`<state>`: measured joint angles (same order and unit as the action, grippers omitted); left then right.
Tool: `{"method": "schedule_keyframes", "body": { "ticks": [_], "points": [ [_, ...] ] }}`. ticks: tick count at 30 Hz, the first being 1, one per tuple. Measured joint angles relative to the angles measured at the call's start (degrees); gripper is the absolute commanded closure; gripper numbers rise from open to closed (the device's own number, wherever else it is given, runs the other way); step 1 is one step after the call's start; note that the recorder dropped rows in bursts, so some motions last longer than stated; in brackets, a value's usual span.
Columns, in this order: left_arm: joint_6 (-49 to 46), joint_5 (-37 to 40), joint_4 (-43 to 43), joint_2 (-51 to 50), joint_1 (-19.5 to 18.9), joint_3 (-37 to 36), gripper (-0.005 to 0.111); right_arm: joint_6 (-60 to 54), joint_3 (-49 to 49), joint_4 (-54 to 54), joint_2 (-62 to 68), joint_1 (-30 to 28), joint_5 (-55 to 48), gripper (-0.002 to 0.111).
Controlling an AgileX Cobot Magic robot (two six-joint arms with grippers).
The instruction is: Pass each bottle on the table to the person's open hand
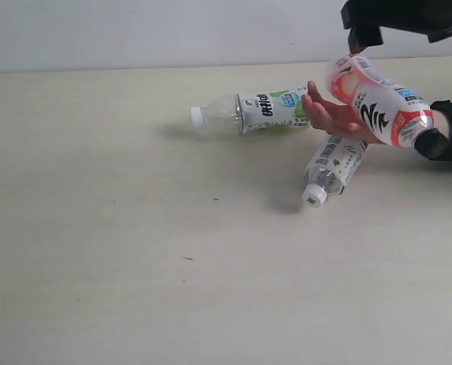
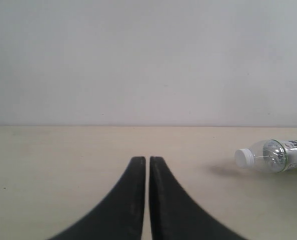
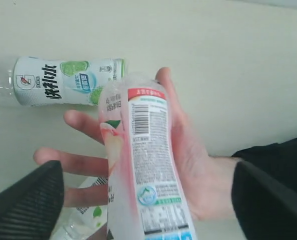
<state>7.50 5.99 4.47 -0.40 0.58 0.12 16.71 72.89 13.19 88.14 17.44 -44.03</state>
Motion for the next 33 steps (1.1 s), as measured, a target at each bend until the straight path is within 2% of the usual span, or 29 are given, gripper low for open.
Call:
{"method": "schedule_keyframes", "body": {
  "ticks": [5,13,27,33],
  "points": [
    [0.0,0.0,0.0,0.0,0.0,0.0,0.101,-1.5,-3.1,0.2,-10.6,0.0,-1.0,0.108],
    [0.0,0.0,0.0,0.0,0.0,0.0,0.101,-4.8,-12.5,0.4,-30.2,0.0,0.5,0.108],
    [0.0,0.0,0.0,0.0,0.0,0.0,0.101,-6.7,-43.8,6.1,-64.2,0.0,18.5,0.108],
    [0.0,0.0,0.0,0.0,0.0,0.0,0.101,-4.8,-49.1,6.2,-71.6,0.0,22.4,0.108]
  ]
}}
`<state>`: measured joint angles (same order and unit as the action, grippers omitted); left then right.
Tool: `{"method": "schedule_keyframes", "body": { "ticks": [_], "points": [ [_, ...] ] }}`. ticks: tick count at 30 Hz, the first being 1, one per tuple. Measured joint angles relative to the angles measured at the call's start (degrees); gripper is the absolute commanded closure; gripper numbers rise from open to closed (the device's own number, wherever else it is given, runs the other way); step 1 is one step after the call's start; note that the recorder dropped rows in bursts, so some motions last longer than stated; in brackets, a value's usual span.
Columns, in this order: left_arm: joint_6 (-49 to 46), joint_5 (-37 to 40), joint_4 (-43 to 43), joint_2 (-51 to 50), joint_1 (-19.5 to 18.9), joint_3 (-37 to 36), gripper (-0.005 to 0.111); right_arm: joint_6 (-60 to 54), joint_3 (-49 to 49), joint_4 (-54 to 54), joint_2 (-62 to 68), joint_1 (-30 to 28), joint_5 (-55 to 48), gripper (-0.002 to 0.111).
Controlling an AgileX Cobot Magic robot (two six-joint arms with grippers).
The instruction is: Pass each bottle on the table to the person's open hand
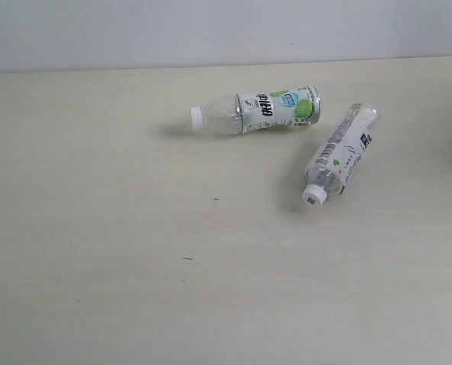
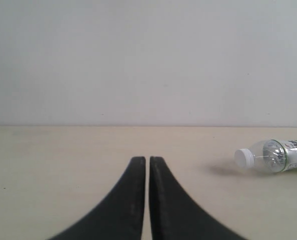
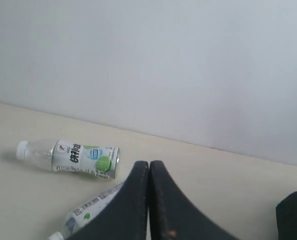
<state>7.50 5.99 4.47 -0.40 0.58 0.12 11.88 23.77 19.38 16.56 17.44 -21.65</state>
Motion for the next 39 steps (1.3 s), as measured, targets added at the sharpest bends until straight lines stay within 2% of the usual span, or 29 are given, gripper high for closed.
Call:
{"method": "schedule_keyframes", "body": {
  "ticks": [18,29,39],
  "points": [
    [0.0,0.0,0.0,0.0,0.0,0.0,0.101,1.2,-0.1,-0.8,-8.3,0.0,0.8,0.108],
    [0.0,0.0,0.0,0.0,0.0,0.0,0.101,1.9,-1.1,-1.0,-9.6,0.0,-2.2,0.108],
    [0.0,0.0,0.0,0.0,0.0,0.0,0.101,2.7,-9.9,-1.5,-13.2,0.0,7.9,0.108]
  ]
}}
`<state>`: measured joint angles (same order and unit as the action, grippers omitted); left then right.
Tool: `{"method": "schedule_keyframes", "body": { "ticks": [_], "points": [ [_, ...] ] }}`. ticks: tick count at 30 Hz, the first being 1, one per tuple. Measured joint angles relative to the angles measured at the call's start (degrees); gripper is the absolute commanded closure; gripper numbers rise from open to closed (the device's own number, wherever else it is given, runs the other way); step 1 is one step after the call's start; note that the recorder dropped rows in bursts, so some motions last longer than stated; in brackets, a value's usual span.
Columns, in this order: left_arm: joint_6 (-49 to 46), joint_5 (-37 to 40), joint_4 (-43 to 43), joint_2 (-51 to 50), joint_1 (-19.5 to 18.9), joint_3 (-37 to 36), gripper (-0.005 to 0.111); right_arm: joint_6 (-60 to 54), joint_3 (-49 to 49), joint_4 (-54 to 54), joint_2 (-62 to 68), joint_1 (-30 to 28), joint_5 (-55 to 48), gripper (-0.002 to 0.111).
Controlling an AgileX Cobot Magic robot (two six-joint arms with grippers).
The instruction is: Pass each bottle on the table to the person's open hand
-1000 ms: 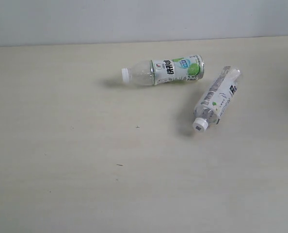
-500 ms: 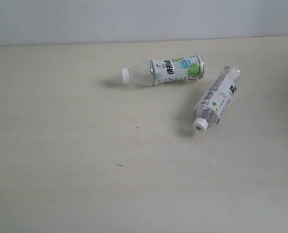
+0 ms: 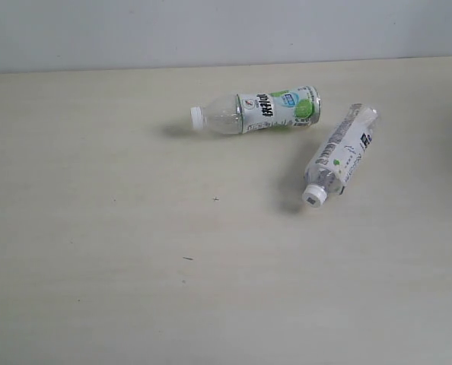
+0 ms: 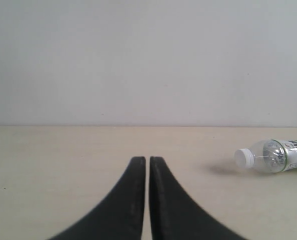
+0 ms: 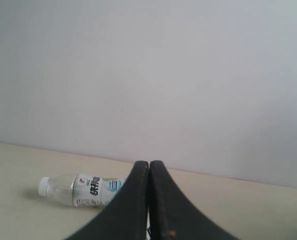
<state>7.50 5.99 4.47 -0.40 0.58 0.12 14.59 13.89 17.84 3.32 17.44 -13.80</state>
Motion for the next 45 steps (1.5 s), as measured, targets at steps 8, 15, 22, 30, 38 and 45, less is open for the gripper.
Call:
{"method": "schedule_keyframes", "body": {
  "ticks": [8,15,22,30,38,45],
  "points": [
    [0.0,0.0,0.0,0.0,0.0,0.0,0.101,0.1,-0.4,-0.1,-3.1,0.0,1.3,0.108],
    [0.0,0.0,0.0,0.0,0.0,0.0,0.101,0.2,-0.4,-1.4,-3.1,0.0,1.0,0.108],
    [0.0,0.0,0.0,0.0,0.0,0.0,0.101,0.2,-0.4,-1.4,-3.1,0.0,1.0,0.108],
    [0.0,0.0,0.0,0.0,0.0,0.0,0.101,0.3,-0.4,-1.5,-3.1,0.5,0.3,0.108],
    [0.0,0.0,0.0,0.0,0.0,0.0,0.101,0.3,-0.4,-1.5,-3.1,0.5,0.1,0.108],
    [0.0,0.0,0.0,0.0,0.0,0.0,0.101,0.3,-0.4,-1.5,-3.1,0.5,0.1,0.108]
  ]
}}
